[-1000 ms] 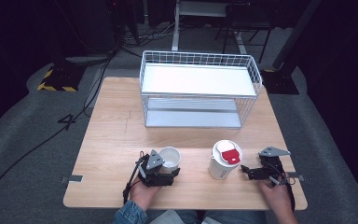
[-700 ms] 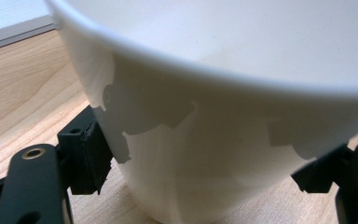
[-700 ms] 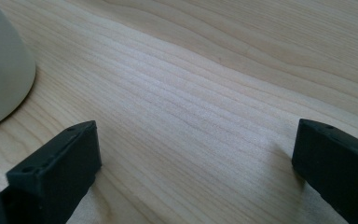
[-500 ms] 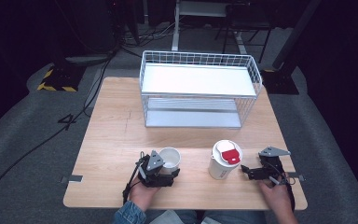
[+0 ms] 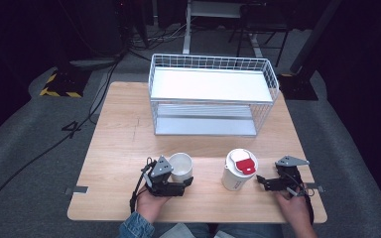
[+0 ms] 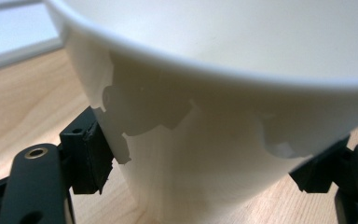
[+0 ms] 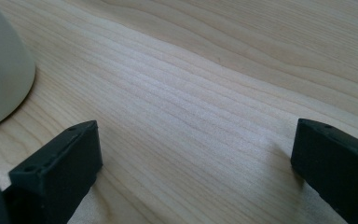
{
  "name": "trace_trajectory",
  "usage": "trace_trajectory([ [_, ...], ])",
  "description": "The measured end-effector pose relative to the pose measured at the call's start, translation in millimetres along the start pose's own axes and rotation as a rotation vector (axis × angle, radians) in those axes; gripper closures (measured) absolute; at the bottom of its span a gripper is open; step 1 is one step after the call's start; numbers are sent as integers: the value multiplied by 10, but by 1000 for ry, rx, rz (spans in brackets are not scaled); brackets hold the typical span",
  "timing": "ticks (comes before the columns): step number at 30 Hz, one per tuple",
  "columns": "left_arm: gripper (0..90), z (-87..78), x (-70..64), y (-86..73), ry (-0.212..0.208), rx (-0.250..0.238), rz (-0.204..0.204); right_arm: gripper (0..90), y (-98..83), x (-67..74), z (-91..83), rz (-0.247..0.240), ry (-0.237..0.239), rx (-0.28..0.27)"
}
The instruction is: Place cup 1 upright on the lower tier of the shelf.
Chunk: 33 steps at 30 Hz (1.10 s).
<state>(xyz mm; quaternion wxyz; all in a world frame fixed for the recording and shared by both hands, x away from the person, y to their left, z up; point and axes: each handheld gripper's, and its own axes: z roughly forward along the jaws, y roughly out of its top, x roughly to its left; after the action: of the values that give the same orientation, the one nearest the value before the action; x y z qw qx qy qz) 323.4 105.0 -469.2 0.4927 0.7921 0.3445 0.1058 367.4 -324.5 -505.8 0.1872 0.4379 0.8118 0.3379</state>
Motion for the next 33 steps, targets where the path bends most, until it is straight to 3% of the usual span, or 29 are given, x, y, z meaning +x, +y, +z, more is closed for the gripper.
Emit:
trace_trajectory([
  [3,221,-1,-25,76,11,3,32,19,0,0,0,0,0,0],
  [16,221,10,-22,389,33,-10,77,20,0,0,0,0,1,0],
  [33,222,226,99,716,42,0,90,22,0,0,-1,-2,2,-1],
])
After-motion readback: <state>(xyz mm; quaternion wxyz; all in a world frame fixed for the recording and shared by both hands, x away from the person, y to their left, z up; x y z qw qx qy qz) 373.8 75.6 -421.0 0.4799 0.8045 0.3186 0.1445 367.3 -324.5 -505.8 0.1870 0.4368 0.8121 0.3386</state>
